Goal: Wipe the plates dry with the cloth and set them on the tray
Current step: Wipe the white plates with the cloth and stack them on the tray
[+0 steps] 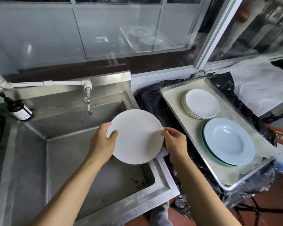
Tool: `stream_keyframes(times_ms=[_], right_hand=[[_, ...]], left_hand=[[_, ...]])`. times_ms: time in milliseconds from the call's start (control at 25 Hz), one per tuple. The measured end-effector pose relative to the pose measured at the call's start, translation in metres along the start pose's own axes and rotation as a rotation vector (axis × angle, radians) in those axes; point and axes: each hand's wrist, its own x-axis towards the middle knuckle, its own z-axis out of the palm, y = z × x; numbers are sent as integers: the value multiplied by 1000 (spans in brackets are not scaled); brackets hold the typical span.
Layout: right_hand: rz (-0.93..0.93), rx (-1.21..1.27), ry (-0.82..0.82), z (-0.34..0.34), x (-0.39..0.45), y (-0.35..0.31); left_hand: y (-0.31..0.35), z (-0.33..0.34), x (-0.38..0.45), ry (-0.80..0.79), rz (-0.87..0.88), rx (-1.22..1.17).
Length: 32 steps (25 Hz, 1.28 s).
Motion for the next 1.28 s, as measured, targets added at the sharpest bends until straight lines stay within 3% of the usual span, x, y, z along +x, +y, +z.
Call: stream_keyframes(times_ms=[360,760,1000,1280], right_hand=[[49,79,109,-104,109,-14],[48,21,195,-210,245,-25],[61,11,247,-241,328,-27],[15,-13,305,-242,377,-34]], left_hand=[[70,130,41,-140,-37,15],[133,289,92,-186,-163,-106],[154,366,135,-232,-175,-115],[166,405,164,-240,-177,-104]])
